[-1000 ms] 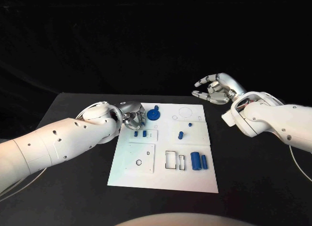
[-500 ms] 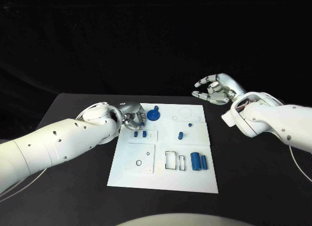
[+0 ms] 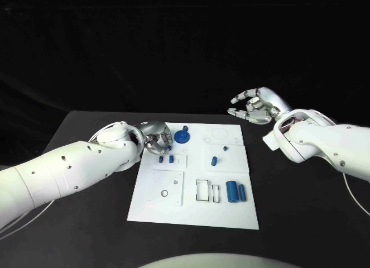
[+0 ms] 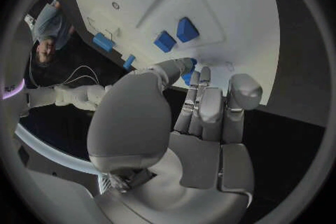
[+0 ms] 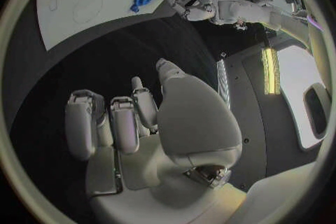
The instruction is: Assemble the parts on the task board
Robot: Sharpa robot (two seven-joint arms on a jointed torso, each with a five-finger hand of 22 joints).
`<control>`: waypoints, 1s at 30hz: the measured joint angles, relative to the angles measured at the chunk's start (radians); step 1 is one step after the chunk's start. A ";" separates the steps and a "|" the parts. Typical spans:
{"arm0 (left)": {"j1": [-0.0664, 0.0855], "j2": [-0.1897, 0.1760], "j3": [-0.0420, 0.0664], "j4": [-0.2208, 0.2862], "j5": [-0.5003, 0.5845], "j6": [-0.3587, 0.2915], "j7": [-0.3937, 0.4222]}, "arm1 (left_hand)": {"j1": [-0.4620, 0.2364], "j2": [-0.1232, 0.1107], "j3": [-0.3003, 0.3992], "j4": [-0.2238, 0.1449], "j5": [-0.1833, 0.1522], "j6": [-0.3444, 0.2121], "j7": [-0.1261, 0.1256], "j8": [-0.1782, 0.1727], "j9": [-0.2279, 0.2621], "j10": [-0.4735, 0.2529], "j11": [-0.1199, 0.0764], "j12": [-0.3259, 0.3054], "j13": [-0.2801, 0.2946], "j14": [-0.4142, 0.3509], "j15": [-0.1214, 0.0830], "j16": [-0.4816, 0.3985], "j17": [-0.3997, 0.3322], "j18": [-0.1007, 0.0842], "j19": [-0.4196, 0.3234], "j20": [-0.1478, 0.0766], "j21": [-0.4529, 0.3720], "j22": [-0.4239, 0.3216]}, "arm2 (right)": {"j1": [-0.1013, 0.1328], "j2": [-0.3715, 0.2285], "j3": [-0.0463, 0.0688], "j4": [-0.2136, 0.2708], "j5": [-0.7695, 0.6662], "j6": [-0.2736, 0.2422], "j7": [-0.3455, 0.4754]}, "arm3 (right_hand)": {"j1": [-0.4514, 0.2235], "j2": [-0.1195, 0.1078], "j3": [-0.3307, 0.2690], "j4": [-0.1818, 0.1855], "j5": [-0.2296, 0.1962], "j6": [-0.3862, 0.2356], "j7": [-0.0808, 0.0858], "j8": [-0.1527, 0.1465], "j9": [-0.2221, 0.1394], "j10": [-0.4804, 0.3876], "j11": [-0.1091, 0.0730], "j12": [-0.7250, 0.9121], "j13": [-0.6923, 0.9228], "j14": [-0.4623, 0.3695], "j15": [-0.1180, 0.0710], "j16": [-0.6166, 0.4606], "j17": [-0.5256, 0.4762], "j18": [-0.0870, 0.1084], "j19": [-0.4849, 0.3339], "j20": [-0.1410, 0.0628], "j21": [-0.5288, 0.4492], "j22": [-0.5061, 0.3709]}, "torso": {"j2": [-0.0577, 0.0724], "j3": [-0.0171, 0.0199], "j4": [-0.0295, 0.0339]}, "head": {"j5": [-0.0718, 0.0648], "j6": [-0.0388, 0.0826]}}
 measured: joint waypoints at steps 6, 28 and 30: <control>0.000 -0.016 0.000 0.009 0.000 -0.008 0.000 | 0.003 -0.010 -0.004 -0.004 0.000 -0.010 0.010 -0.011 -0.005 -0.011 0.008 -0.009 0.000 -0.007 0.007 -0.007 -0.017 0.000 -0.009 0.002 -0.008 -0.014 | 0.000 0.000 0.000 -0.008 -0.002 0.005 -0.005 | 0.001 0.000 0.012 -0.008 0.000 0.004 -0.004 0.005 -0.002 -0.099 -0.002 -0.110 -0.119 0.000 -0.001 -0.033 0.000 0.017 -0.035 -0.008 -0.070 0.000 | 0.000 -0.0003 -0.0006 | -0.001 0.001; 0.000 -0.198 0.034 0.128 0.552 -0.194 0.162 | -0.022 0.017 -0.048 0.029 0.000 0.007 0.011 0.004 -0.002 0.004 0.000 0.049 0.025 -0.229 0.007 -0.200 -0.433 0.055 -0.213 -0.002 -0.290 -0.377 | -0.024 0.003 0.000 0.004 -0.378 0.226 -0.113 | 0.089 -0.122 0.355 -0.096 -0.077 0.169 -0.026 0.009 0.002 -0.271 -0.007 -1.061 -1.009 -0.005 -0.012 -0.137 -0.104 0.055 -0.078 -0.018 -0.208 0.001 | -0.002 -0.0010 -0.0004 | -0.042 0.020; 0.000 -0.212 0.035 0.147 0.618 -0.205 0.186 | -0.019 0.021 -0.048 0.029 0.000 0.007 0.011 0.009 -0.002 0.007 -0.002 0.059 0.028 -0.229 0.007 -0.200 -0.438 0.055 -0.213 -0.002 -0.294 -0.381 | -0.028 0.005 0.000 0.009 -0.418 0.233 -0.122 | 0.088 -0.123 0.358 -0.098 -0.082 0.169 -0.026 0.007 0.002 -0.271 -0.007 -1.068 -1.017 -0.005 -0.012 -0.137 -0.101 0.055 -0.078 -0.018 -0.202 0.001 | -0.002 -0.0017 -0.0007 | -0.048 0.021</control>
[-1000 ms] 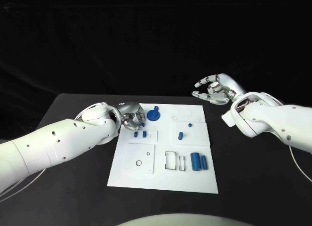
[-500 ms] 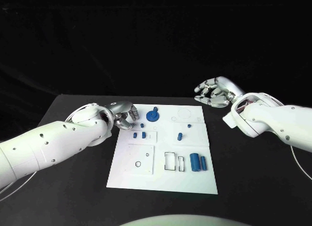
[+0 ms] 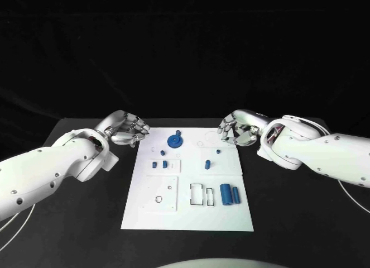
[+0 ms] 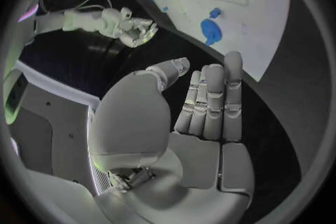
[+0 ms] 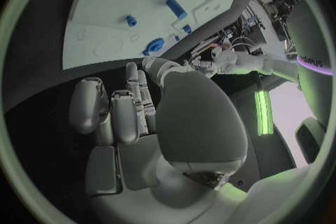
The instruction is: Assemble the parts on the task board
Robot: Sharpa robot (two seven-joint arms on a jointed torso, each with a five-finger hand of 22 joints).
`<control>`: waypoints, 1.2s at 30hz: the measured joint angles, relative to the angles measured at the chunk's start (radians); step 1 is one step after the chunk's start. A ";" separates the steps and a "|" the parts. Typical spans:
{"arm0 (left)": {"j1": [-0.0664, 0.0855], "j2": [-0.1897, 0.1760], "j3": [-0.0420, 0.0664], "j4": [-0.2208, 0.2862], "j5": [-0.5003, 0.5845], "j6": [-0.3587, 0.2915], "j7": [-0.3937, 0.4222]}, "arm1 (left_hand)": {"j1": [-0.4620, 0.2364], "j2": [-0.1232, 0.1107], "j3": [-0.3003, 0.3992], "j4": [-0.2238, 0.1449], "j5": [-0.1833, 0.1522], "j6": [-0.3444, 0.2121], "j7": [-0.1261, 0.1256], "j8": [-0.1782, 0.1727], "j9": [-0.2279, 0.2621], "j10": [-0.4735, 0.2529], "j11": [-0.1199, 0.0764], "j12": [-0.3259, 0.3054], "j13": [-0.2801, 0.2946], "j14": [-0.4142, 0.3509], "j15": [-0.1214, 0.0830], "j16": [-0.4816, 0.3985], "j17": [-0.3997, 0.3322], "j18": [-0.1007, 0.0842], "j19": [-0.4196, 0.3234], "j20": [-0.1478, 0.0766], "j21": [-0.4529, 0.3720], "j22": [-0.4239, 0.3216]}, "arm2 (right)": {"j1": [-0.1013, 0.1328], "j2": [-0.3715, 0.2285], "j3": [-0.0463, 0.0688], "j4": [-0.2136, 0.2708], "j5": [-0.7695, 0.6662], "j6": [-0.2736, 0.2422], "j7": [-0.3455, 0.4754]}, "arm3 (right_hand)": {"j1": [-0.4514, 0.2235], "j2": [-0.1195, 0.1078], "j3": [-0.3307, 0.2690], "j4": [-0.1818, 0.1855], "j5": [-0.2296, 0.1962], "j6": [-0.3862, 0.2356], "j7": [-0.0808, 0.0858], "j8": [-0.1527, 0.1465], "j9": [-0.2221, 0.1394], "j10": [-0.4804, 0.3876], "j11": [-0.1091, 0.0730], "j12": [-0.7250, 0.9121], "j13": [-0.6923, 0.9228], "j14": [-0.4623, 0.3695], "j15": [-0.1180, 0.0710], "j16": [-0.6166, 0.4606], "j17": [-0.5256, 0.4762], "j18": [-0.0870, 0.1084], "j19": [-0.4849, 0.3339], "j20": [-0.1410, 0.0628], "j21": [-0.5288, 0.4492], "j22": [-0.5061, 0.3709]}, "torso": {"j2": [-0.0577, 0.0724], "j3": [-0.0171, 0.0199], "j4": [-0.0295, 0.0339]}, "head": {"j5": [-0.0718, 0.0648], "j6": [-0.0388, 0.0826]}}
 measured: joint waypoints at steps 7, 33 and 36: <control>0.000 -0.052 0.002 0.093 0.346 -0.023 0.141 | 0.008 0.008 -0.004 -0.004 0.000 0.000 0.000 0.007 0.002 0.000 0.000 0.020 0.008 0.000 0.000 -0.009 -0.011 0.000 0.002 -0.002 -0.011 -0.009 | -0.019 0.015 -0.001 0.022 -0.192 0.032 -0.051 | -0.017 -0.017 0.005 -0.005 -0.004 0.000 0.000 -0.014 0.000 0.003 0.003 -0.030 -0.028 0.000 0.000 0.004 0.002 0.000 0.006 0.001 0.005 0.000 | 0.002 -0.0039 0.0008 | -0.014 0.001; -0.005 -0.110 0.002 0.184 0.755 -0.001 0.320 | 0.012 0.012 -0.007 -0.007 0.000 0.000 0.000 0.007 0.001 0.000 0.000 0.028 0.011 -0.007 -0.007 -0.013 -0.018 0.000 0.004 -0.004 -0.020 -0.017 | -0.057 0.058 -0.001 0.022 -0.437 0.094 -0.182 | -0.044 -0.017 0.042 -0.042 -0.014 0.029 0.006 -0.030 0.002 0.034 0.005 -0.071 -0.087 0.005 0.005 0.026 0.036 -0.016 0.034 0.006 0.063 0.000 | 0.003 -0.0044 0.0018 | -0.017 -0.006; -0.005 -0.110 0.002 0.185 0.760 0.001 0.323 | 0.012 0.012 -0.007 -0.007 0.000 0.000 0.000 0.007 0.002 0.000 0.000 0.028 0.012 -0.007 -0.007 -0.013 -0.018 0.000 0.004 -0.004 -0.024 -0.017 | -0.061 0.068 -0.001 0.012 -0.443 0.097 -0.186 | -0.043 -0.006 0.058 -0.052 -0.023 0.034 0.002 -0.030 0.003 0.041 0.005 -0.071 -0.091 0.005 0.005 0.029 0.038 -0.016 0.037 0.002 0.067 0.000 | 0.004 -0.0043 0.0017 | -0.017 -0.006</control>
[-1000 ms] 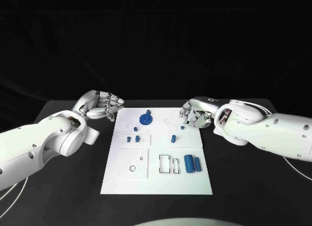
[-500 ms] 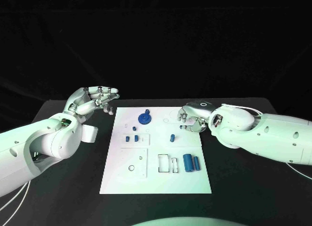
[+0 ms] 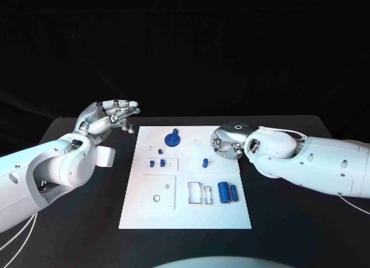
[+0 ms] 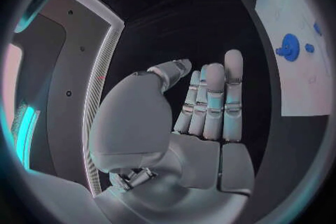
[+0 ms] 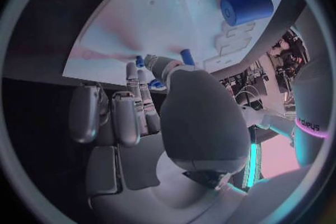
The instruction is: Assemble the parts on the task board
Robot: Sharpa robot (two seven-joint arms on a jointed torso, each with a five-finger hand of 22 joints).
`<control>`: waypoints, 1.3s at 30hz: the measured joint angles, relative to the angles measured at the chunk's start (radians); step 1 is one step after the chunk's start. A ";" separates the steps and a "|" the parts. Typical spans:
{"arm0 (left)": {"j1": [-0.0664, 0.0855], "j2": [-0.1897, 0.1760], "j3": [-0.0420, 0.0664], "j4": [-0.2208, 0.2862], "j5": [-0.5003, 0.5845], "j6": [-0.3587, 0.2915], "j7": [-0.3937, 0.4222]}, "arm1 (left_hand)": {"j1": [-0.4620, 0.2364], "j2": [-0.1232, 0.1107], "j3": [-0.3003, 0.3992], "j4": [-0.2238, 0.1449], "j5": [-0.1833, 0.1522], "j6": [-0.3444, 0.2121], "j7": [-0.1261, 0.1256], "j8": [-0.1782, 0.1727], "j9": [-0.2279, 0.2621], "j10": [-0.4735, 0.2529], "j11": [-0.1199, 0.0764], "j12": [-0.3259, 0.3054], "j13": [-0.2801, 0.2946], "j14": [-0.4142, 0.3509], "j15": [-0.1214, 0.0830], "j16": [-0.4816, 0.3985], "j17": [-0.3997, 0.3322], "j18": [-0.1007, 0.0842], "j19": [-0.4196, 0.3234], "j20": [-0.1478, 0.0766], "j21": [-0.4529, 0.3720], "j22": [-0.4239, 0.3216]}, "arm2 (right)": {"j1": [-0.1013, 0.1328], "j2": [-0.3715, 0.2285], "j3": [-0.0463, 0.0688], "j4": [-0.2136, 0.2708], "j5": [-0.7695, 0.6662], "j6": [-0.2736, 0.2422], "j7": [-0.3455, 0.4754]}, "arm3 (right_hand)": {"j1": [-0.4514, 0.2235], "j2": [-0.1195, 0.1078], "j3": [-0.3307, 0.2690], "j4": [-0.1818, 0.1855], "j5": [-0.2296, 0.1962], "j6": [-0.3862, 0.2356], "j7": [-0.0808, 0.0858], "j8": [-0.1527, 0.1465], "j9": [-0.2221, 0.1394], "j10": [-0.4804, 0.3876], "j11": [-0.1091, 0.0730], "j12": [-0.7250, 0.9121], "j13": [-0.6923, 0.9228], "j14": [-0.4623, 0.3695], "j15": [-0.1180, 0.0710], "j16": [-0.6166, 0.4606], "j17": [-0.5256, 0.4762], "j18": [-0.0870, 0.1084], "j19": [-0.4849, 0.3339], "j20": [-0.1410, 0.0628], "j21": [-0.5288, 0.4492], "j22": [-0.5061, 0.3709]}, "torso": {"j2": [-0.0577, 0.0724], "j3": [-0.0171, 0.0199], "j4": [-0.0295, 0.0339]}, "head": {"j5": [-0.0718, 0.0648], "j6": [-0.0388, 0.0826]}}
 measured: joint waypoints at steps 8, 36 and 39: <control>0.000 -0.002 0.000 0.002 0.007 0.003 0.003 | 0.000 0.000 -0.003 -0.003 0.000 -0.004 0.004 0.000 0.000 0.000 0.000 0.004 0.000 0.000 0.000 -0.004 -0.002 0.000 0.000 0.000 0.000 -0.002 | -0.008 0.016 0.000 -0.020 -0.013 0.004 -0.008 | 0.000 0.000 0.016 -0.011 -0.006 0.010 -0.003 0.000 0.002 0.009 -0.003 0.000 -0.005 0.000 0.000 0.004 0.004 0.000 0.004 -0.004 0.007 0.000 | 0.000 0.0000 0.0008 | 0.000 -0.003; 0.000 -0.007 0.000 0.004 0.012 0.006 -0.006 | 0.009 0.009 -0.006 -0.006 0.000 -0.011 0.004 0.000 0.000 -0.004 0.004 0.007 0.002 -0.004 0.004 -0.004 -0.005 0.000 0.000 0.000 -0.004 -0.005 | -0.022 0.035 0.004 -0.023 -0.075 -0.008 -0.045 | 0.010 0.057 0.117 -0.112 -0.049 0.070 -0.023 0.038 0.042 0.065 -0.018 0.007 -0.009 0.000 -0.022 0.018 0.018 -0.016 0.036 -0.021 0.081 0.000 | -0.002 0.0006 -0.0009 | 0.001 -0.012; 0.000 -0.007 0.000 0.005 0.012 0.006 -0.008 | 0.009 0.009 -0.006 -0.006 0.000 -0.011 0.004 0.000 0.000 -0.004 0.004 0.007 0.002 -0.004 0.004 -0.004 -0.005 0.000 0.000 0.000 -0.004 -0.005 | -0.024 0.033 0.003 -0.020 -0.081 -0.015 -0.049 | 0.009 0.059 0.121 -0.116 -0.046 0.070 -0.023 0.038 0.042 0.065 -0.018 0.007 -0.009 0.000 -0.022 0.018 0.015 -0.016 0.036 -0.021 0.081 0.000 | -0.002 0.0005 -0.0010 | 0.001 -0.012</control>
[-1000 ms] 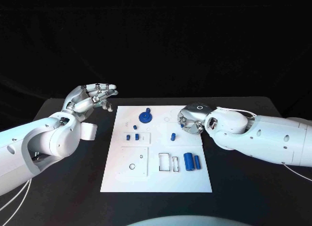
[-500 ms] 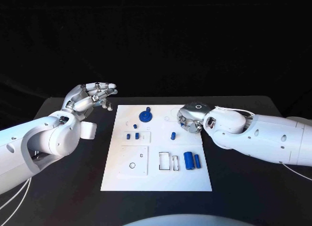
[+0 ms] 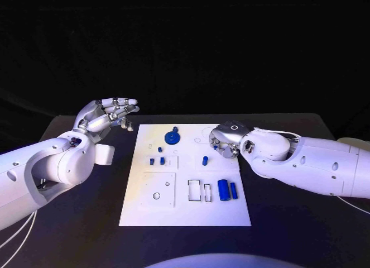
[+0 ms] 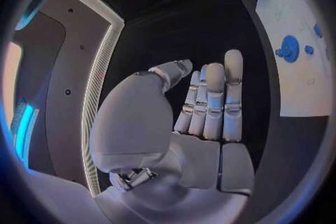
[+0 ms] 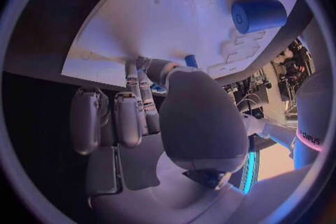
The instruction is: Assemble the parts on the task board
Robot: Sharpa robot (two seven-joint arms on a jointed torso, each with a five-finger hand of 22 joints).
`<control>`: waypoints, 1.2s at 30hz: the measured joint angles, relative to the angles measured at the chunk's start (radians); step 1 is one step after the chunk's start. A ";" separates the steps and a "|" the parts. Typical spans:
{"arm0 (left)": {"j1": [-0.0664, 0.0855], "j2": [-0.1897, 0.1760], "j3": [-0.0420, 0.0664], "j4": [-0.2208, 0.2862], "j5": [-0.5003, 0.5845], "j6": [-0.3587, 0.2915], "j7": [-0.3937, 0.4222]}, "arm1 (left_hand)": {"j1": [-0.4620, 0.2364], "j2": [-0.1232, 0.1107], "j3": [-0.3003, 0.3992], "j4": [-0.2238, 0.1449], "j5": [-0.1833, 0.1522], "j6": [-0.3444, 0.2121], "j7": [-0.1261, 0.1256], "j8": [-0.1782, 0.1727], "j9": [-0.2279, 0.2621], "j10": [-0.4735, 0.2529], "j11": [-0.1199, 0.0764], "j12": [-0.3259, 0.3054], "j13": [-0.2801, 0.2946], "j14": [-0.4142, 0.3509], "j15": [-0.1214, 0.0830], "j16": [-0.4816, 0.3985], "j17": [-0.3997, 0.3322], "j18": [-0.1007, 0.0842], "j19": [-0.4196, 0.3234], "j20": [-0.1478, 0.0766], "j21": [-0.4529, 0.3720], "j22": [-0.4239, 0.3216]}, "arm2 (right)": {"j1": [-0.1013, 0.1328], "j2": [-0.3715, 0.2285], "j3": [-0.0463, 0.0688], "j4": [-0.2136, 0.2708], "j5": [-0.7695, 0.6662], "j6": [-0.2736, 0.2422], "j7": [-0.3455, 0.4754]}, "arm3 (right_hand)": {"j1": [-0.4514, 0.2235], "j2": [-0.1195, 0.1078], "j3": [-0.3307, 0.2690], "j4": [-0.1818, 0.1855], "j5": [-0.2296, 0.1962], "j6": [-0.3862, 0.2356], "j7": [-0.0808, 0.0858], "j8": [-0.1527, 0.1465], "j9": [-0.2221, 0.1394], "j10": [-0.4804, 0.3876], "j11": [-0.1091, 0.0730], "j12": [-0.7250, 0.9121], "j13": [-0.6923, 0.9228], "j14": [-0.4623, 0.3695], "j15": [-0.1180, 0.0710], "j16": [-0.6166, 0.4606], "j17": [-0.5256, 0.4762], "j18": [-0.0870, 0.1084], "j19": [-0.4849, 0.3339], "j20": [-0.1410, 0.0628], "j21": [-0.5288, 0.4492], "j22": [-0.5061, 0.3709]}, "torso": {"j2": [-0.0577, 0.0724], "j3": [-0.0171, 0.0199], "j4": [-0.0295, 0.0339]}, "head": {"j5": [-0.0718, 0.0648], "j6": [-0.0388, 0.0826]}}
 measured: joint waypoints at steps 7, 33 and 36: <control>0.000 0.000 0.000 0.000 0.000 0.000 -0.004 | 0.000 0.000 0.000 0.000 0.000 0.000 0.000 0.000 0.000 0.000 0.000 0.004 0.000 0.000 0.000 0.000 -0.001 0.000 0.000 0.000 0.000 -0.001 | -0.005 -0.007 -0.004 0.009 -0.007 -0.026 -0.007 | -0.001 0.001 0.002 -0.007 0.000 0.000 0.000 -0.001 0.002 0.000 0.000 0.000 0.001 0.000 0.000 0.000 -0.001 0.000 0.000 0.000 0.006 0.000 | 0.000 -0.0004 0.0005 | 0.000 0.001; 0.000 0.002 0.000 -0.011 0.001 0.003 -0.016 | 0.000 0.000 -0.003 -0.003 0.000 -0.003 0.003 0.000 0.000 -0.011 0.003 0.004 0.001 0.000 0.000 0.000 -0.003 0.000 0.000 0.000 -0.004 -0.003 | 0.012 -0.055 0.008 0.143 -0.004 -0.158 -0.009 | -0.059 0.002 -0.005 -0.009 -0.057 0.006 -0.003 0.006 0.024 0.023 -0.012 -0.003 0.003 0.000 0.000 0.000 -0.003 0.000 0.003 0.004 0.020 0.000 | 0.000 -0.0006 -0.0012 | 0.019 0.008; 0.000 0.005 0.000 -0.013 0.001 0.004 -0.017 | 0.000 0.000 -0.003 -0.003 0.000 -0.003 0.003 0.000 0.000 -0.011 0.003 0.004 0.001 0.000 0.000 0.000 -0.003 0.000 0.000 0.000 -0.004 -0.003 | 0.012 -0.039 0.009 0.166 0.001 -0.172 -0.008 | -0.059 0.002 -0.006 -0.008 -0.057 0.006 -0.003 0.006 0.024 0.023 -0.012 -0.003 0.003 0.000 0.000 0.000 -0.003 0.000 0.003 0.004 0.020 0.000 | 0.000 -0.0002 -0.0005 | 0.031 0.008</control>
